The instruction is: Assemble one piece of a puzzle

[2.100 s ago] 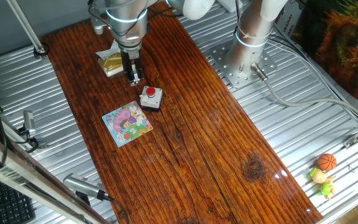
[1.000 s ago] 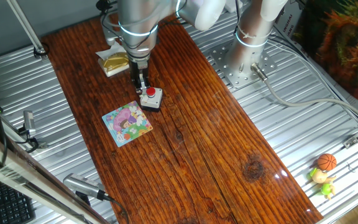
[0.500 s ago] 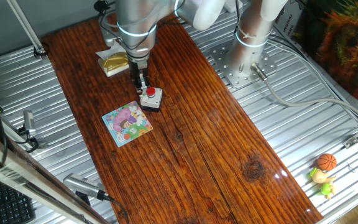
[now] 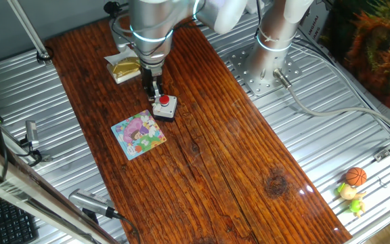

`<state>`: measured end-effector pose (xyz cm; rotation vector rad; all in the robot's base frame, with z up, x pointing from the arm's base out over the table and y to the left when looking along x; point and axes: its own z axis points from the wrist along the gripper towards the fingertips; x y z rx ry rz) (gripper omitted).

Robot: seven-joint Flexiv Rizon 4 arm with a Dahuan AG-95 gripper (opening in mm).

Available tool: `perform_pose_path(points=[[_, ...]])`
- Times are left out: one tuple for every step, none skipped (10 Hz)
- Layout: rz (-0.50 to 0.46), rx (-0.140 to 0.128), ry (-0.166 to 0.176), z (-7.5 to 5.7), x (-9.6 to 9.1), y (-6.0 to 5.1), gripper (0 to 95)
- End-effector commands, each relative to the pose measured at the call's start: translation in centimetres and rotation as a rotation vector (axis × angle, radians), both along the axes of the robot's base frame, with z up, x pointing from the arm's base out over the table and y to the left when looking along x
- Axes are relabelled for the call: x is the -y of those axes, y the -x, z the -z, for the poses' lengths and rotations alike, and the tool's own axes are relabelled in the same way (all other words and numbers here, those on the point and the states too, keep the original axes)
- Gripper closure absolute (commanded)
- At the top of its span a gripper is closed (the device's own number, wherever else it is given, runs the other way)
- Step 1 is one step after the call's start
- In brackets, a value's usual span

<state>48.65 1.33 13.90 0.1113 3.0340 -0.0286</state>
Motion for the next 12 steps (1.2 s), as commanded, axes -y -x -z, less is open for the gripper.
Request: perform_pose_path(points=[[0.028,-0.014,-0.025,0.08,-0.05,-0.22,95.0],[0.046,-0.005,-0.032,0.08,-0.05,-0.22,95.0],[0.055,-0.004,-0.031,0.08,-0.05,-0.22,95.0],[0.055,-0.004,-0.031,0.08,-0.05,-0.22,95.0],[0.054,-0.005,-0.031,0.08,-0.05,-0.22,95.0],[0.051,-0.007,-0.023,0.08,-0.05,-0.22,95.0],[0.049,-0.007,-0.018,0.08,-0.05,-0.22,95.0],[0.051,-0.008,-0.013,0.09,-0.05,-0.24,95.0],[0.052,-0.011,-0.011,0.1,-0.06,-0.26,95.0],[0.049,-0.019,-0.01,0.14,-0.07,-0.25,95.0],[0.049,-0.024,-0.002,0.31,-0.14,-0.19,95.0],[0.051,-0.023,-0.002,0.52,-0.24,-0.22,95.0]])
